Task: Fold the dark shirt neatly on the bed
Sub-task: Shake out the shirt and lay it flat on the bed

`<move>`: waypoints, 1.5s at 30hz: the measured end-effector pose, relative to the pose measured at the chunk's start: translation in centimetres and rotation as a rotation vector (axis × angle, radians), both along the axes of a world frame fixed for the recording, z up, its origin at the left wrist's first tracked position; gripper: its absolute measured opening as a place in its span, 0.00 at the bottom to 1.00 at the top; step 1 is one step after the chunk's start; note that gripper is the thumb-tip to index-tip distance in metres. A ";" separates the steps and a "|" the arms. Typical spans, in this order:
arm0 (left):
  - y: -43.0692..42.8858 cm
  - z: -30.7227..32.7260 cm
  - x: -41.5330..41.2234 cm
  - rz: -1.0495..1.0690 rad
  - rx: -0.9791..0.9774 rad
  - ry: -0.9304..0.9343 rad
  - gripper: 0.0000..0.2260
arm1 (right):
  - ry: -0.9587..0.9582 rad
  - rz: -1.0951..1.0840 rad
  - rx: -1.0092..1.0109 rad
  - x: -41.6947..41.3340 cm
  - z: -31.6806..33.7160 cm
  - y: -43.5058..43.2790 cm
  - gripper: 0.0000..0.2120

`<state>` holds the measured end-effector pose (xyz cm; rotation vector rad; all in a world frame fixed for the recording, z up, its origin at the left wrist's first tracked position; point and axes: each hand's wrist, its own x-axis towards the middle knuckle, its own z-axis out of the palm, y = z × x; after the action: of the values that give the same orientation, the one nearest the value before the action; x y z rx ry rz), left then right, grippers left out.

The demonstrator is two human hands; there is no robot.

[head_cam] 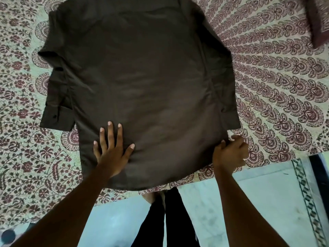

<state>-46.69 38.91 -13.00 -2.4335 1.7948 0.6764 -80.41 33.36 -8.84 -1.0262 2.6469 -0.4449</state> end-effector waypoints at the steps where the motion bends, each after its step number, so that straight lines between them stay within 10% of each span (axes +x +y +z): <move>1: 0.0 0.3 0.0 0.001 -0.011 0.003 0.38 | 0.101 0.053 -0.005 0.6 0.2 0.0 0.19; 10: 6.2 0.2 1.2 0.310 -0.124 -0.080 0.36 | 0.169 1.258 0.081 11.4 -2.4 0.9 0.34; 18: 5.3 1.4 0.8 0.336 -0.113 -0.091 0.38 | 0.280 0.486 0.106 8.8 -3.9 3.5 0.39; 22: 0.7 1.5 0.6 0.085 -0.223 -0.094 0.36 | 0.248 0.885 -0.025 13.3 -2.6 0.1 0.35; 26: 0.5 -0.5 2.0 0.270 -0.174 -0.127 0.39 | 0.153 1.419 -0.002 17.9 -3.6 -2.8 0.31; 35: 1.9 1.2 1.2 0.295 -0.131 -0.104 0.41 | 0.312 0.698 0.141 6.7 -3.7 1.0 0.39; 45: -4.9 0.0 -7.0 0.043 -0.130 -0.068 0.39 | 0.270 1.298 0.018 7.5 -4.9 -9.0 0.31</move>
<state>-53.64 34.02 -13.01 -2.5497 1.8199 0.4874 -72.93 24.38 -13.79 -2.5237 1.5625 0.0338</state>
